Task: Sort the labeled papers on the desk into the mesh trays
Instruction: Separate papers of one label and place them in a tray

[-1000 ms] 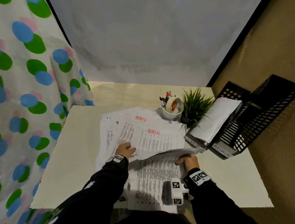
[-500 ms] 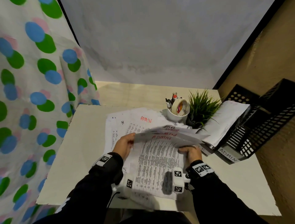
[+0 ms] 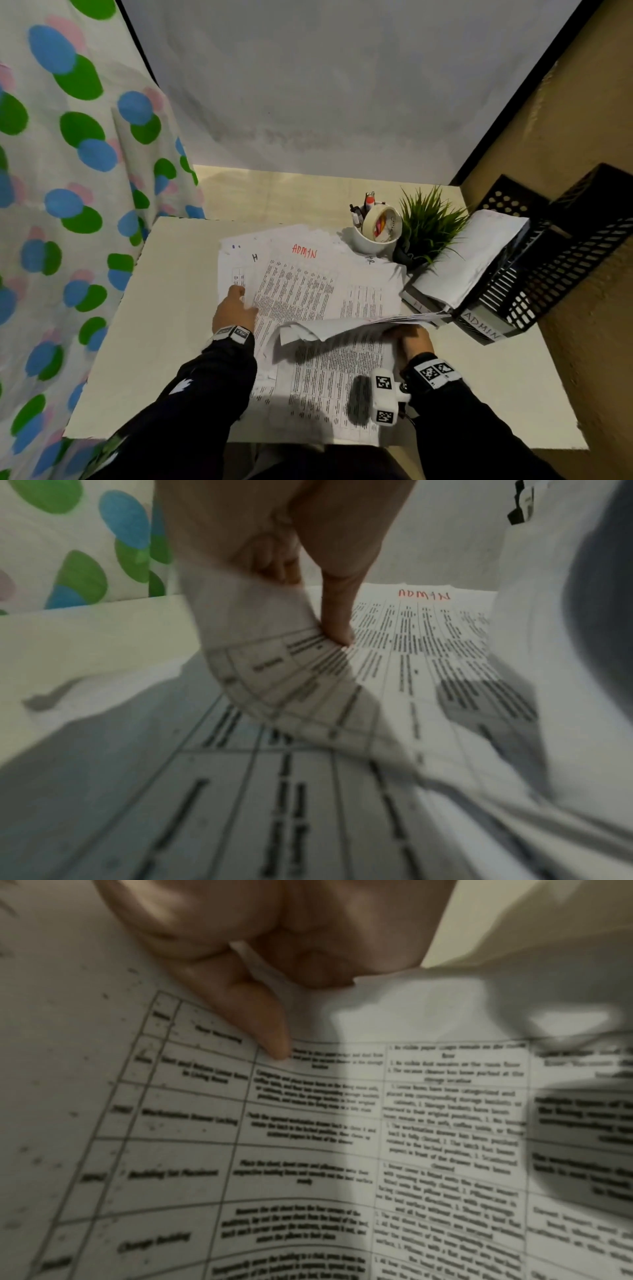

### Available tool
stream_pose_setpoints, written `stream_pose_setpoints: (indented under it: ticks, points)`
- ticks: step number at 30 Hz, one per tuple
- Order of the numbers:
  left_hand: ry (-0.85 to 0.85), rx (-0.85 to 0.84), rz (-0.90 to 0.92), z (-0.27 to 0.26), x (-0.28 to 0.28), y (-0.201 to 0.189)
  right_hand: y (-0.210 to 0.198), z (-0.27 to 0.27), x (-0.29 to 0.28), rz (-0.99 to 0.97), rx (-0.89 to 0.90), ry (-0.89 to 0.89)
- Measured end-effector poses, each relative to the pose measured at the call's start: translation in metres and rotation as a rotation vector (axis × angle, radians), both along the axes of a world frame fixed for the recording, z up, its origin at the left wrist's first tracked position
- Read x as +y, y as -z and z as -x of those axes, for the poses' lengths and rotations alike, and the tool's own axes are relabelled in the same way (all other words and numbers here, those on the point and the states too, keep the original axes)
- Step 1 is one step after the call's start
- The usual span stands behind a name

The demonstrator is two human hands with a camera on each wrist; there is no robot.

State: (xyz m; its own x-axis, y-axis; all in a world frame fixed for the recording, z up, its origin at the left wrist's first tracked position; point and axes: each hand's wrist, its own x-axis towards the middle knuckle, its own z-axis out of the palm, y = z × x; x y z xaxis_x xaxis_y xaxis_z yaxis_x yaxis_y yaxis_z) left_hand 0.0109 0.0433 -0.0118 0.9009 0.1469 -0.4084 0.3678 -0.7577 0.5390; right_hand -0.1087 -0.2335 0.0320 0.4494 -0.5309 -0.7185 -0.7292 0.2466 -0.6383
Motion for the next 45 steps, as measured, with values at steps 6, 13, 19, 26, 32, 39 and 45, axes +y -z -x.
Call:
stream_pose_setpoints:
  ticks: [6, 13, 19, 26, 32, 39, 45]
  points:
    - [-0.110, -0.196, 0.252, 0.015, 0.010, -0.010, 0.007, 0.001, 0.003, -0.175, -0.107, 0.201]
    - [0.020, 0.033, 0.560, 0.058, 0.007, -0.042, -0.009, -0.004, 0.019, -0.357, -0.184, 0.137]
    - [0.365, 0.238, 0.560, 0.070, -0.009, -0.092, -0.029, -0.023, 0.022, -0.296, -0.349, 0.100]
    - [0.132, -0.295, 0.752, 0.062, -0.053, -0.151, -0.081, -0.052, 0.018, 0.041, -0.654, -0.011]
    - [-0.229, -0.455, 0.883, 0.054, -0.070, -0.142, -0.100, -0.033, 0.033, 0.132, -0.823, -0.122]
    - [-0.181, -0.323, 0.809, 0.048, -0.077, -0.142, -0.081, -0.019, 0.041, 0.027, -0.692, -0.084]
    - [-0.153, -0.276, 0.960, 0.047, -0.076, -0.140, -0.090, -0.013, 0.031, 0.116, -0.762, -0.055]
